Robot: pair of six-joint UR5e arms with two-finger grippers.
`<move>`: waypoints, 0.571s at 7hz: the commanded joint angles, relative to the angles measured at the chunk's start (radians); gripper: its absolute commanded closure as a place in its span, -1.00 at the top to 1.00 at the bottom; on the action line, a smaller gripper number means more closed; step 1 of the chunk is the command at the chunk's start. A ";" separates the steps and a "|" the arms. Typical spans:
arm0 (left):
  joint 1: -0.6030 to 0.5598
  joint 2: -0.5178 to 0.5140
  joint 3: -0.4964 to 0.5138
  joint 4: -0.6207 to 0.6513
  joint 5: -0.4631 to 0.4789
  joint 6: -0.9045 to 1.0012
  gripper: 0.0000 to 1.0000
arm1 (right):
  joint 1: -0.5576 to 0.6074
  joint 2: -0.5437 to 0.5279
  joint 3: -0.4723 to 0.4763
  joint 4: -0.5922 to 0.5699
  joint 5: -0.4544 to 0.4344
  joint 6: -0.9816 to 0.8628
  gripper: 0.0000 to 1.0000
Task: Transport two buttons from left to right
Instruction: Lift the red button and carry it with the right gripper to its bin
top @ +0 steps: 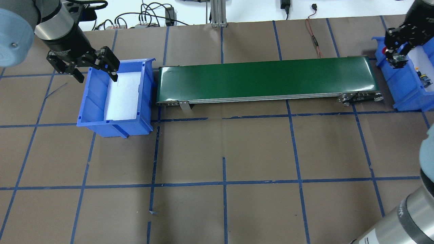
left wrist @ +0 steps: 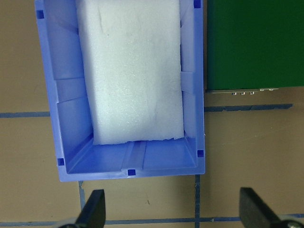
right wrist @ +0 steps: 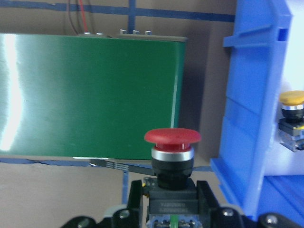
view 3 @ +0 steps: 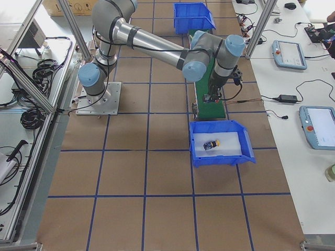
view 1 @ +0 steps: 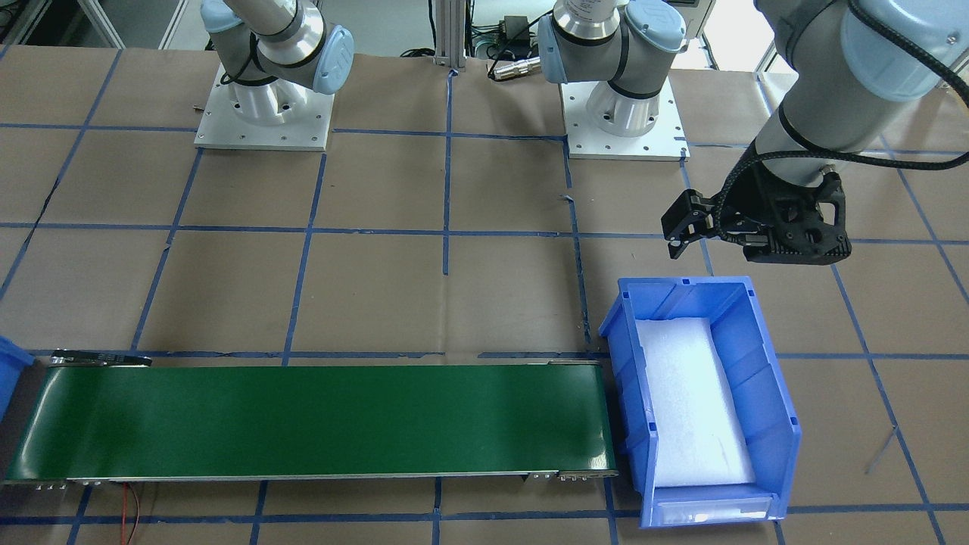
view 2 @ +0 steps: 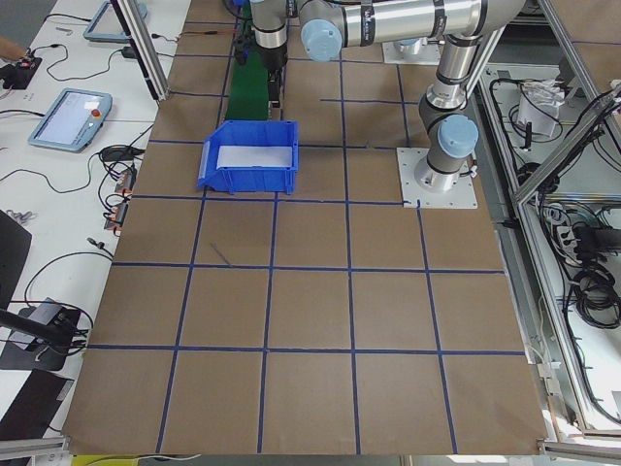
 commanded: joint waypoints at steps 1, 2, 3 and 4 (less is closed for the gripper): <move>-0.001 -0.001 -0.001 -0.002 0.002 0.000 1.00 | -0.110 0.017 -0.061 -0.005 -0.002 -0.149 -0.74; 0.000 -0.001 -0.001 -0.002 0.003 0.000 1.00 | -0.110 0.047 -0.118 -0.010 -0.002 -0.150 -0.74; -0.001 -0.001 0.001 -0.002 0.003 0.000 1.00 | -0.110 0.093 -0.164 -0.014 0.001 -0.150 -0.74; -0.001 -0.001 -0.001 -0.002 0.003 0.000 1.00 | -0.109 0.144 -0.210 -0.040 0.007 -0.151 -0.74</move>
